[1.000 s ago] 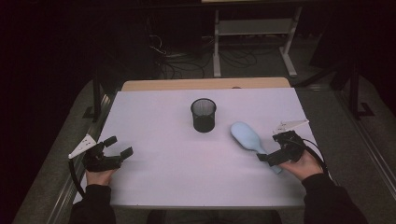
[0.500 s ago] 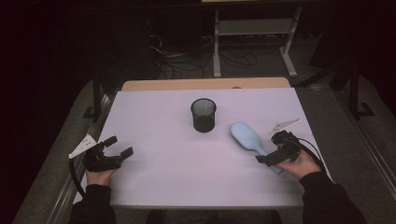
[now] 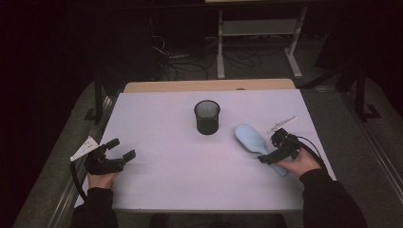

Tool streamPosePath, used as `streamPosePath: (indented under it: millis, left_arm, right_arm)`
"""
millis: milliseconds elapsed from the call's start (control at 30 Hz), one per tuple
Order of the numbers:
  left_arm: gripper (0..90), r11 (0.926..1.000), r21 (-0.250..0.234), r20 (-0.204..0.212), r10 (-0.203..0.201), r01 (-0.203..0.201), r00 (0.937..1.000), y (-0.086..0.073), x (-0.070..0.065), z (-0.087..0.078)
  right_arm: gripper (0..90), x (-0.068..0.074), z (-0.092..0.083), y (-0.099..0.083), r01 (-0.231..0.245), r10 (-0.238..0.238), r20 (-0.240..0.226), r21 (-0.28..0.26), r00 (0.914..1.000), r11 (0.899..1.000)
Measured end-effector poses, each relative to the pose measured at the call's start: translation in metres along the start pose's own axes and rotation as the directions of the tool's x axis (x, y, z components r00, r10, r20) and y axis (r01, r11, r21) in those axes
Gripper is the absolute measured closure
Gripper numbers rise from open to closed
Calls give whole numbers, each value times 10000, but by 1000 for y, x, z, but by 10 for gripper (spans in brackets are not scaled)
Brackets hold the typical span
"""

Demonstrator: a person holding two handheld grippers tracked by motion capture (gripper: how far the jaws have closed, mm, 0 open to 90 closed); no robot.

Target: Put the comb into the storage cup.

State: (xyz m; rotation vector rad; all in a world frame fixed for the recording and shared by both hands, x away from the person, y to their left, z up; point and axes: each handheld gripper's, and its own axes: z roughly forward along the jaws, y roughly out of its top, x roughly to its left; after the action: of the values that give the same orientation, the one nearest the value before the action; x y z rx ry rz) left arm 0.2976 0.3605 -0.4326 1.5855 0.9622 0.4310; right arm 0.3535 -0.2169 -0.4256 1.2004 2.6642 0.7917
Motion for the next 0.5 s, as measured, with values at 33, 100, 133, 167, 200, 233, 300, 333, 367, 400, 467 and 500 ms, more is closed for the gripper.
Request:
streamPosePath:
  millis: [33,100,133,167,200,233,300,333,367,400,467,500]
  left_arm:
    - [0,10000,0,0,0,0,10000,0,0,0]
    - [0,10000,-3,-6,12,-12,10000,0,0,0]
    - [0,10000,5,-3,15,-15,10000,0,0,0]
    - [0,10000,22,-2,16,-16,10000,0,0,0]
    - [0,10000,22,-2,16,-16,10000,0,0,0]
    - [0,10000,23,-7,15,-15,10000,0,0,0]
    - [0,10000,34,-12,30,-30,10000,0,0,0]
    - [0,10000,33,-8,30,-30,10000,0,0,1]
    - [0,10000,36,-9,32,-32,10000,0,0,1]
    - [0,10000,36,-9,32,-32,10000,0,0,1]
    - [0,10000,37,-9,35,-35,10000,0,0,1]
    - [0,10000,37,-9,35,-35,10000,0,0,1]
  right_arm:
    - [126,0,0,0,0,0,0,0,10000,10000]
    - [140,-1,2,1,-72,72,-4,158,10000,9998]
    - [154,-2,3,2,-156,157,-19,313,9999,9994]
    - [170,-2,3,2,-125,126,-26,341,9999,9993]
    - [184,-2,3,3,-60,62,-37,354,10000,9994]
    - [197,-2,3,3,-76,77,-41,389,10000,9992]
    - [230,-1,3,5,-23,26,-54,495,10000,9988]
    - [240,-1,4,6,-25,27,-30,539,10000,9985]
    - [252,-1,4,6,-29,29,-10,578,10000,9983]
    - [266,-1,4,7,-73,73,-1,644,10000,9979]
    - [297,-1,4,8,-92,95,-30,687,10000,9976]
    - [307,-1,4,9,-80,85,-60,683,9999,9976]
